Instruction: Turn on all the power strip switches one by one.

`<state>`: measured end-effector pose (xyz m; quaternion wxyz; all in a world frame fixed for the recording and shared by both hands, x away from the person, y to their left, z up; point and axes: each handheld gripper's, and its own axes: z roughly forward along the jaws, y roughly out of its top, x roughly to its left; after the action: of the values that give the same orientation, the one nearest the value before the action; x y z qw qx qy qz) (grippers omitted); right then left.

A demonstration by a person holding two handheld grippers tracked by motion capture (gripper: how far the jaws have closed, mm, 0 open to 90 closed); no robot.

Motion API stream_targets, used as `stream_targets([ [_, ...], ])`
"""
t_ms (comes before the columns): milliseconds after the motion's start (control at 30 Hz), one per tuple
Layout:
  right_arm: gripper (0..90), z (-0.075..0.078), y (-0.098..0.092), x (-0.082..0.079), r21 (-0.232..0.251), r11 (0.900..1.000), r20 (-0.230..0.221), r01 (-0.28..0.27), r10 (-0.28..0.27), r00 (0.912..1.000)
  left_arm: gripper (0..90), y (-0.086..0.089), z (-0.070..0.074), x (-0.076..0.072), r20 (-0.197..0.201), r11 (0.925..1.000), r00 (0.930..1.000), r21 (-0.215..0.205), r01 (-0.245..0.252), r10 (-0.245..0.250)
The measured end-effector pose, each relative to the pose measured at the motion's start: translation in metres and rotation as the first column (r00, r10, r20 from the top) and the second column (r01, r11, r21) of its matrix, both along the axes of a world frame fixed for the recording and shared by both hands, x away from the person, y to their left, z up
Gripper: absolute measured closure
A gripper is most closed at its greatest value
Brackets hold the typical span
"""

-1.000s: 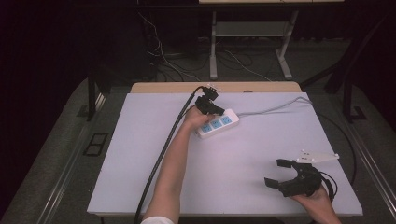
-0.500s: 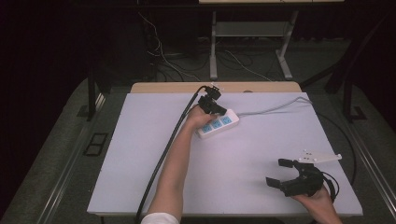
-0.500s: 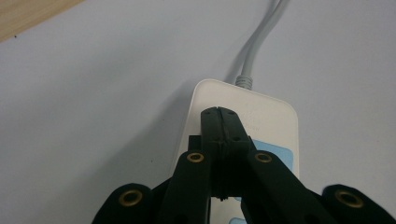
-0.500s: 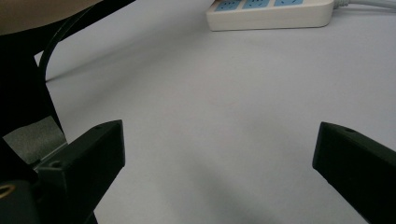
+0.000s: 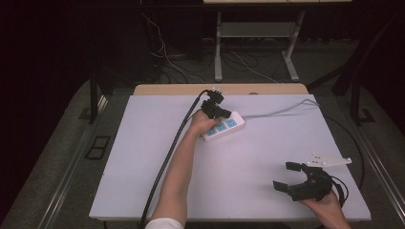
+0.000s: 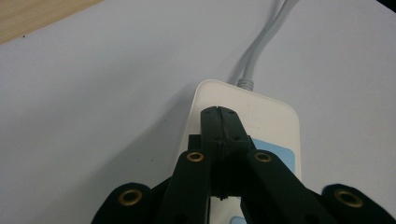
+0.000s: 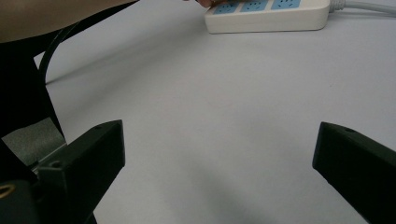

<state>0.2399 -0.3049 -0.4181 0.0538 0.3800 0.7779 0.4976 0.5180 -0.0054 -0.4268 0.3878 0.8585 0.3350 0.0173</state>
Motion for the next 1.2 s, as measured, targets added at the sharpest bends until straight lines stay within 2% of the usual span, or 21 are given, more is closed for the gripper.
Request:
stream_targets([
  [167, 2.2, 0.000, 0.001, 0.001, -0.004, 1.000, -0.001, -0.002, 0.002, 1.0000, 89.7, -0.005, 0.005, 0.000, 0.006, 0.9987, 1.0000, 0.051, 0.006, -0.006],
  [267, 2.2, 0.000, 0.001, 0.000, -0.002, 1.000, -0.001, -0.001, 0.001, 1.0000, 89.5, -0.006, 0.008, -0.003, 0.031, 0.9973, 0.9995, 0.074, 0.005, -0.007],
  [400, 2.2, -0.001, 0.001, 0.001, -0.003, 1.000, -0.006, -0.003, 0.003, 1.0000, 89.3, 0.001, 0.020, -0.009, 0.060, 0.9992, 0.9981, 0.038, 0.013, -0.015],
  [433, 2.2, -0.001, 0.001, 0.001, -0.005, 1.000, -0.004, -0.004, 0.004, 1.0000, 89.1, 0.004, 0.024, -0.011, 0.067, 0.9991, 0.9976, 0.040, 0.014, -0.017],
  [500, 2.2, -0.001, 0.002, 0.002, -0.007, 1.000, -0.004, -0.004, 0.004, 1.0000, 88.6, 0.011, 0.031, -0.016, 0.082, 0.9998, 0.9964, 0.009, 0.018, -0.019],
  [533, 2.2, -0.001, 0.002, 0.002, -0.006, 1.000, -0.005, -0.004, 0.004, 1.0000, 84.0, 0.014, 0.034, -0.019, 0.089, 0.9998, 0.9958, -0.001, 0.021, -0.021],
  [633, 2.2, -0.001, 0.002, 0.002, -0.006, 1.000, -0.004, -0.002, 0.002, 1.0000, 80.1, 0.022, 0.038, -0.027, 0.100, 0.9995, 0.9947, -0.019, 0.026, -0.024],
  [800, 2.2, -0.001, 0.003, 0.002, -0.006, 1.000, -0.001, -0.002, 0.002, 1.0000, 59.4, 0.043, 0.042, -0.039, 0.099, 0.9976, 0.9951, -0.067, 0.013, -0.006],
  [967, 2.2, -0.001, 0.004, 0.002, -0.009, 1.000, -0.004, -0.005, 0.005, 1.0000, 24.1, 0.063, 0.047, -0.053, 0.094, 0.9939, 0.9949, -0.107, -0.026, 0.036],
  [1033, 2.2, -0.001, 0.003, 0.002, -0.006, 1.000, -0.002, -0.003, 0.003, 1.0000, 10.1, 0.071, 0.047, -0.061, 0.092, 0.9938, 0.9952, -0.109, -0.023, 0.033],
  [1133, 2.1, -0.001, 0.003, 0.002, -0.005, 1.000, -0.002, -0.004, 0.004, 1.0000, 0.0, 0.082, 0.045, -0.073, 0.080, 0.9933, 0.9960, -0.112, -0.030, 0.039],
  [1200, 2.2, -0.001, 0.004, 0.001, -0.005, 1.000, -0.001, -0.006, 0.006, 1.0000, 0.0, 0.091, 0.045, -0.081, 0.088, 0.9912, 0.9946, -0.125, -0.044, 0.055],
])
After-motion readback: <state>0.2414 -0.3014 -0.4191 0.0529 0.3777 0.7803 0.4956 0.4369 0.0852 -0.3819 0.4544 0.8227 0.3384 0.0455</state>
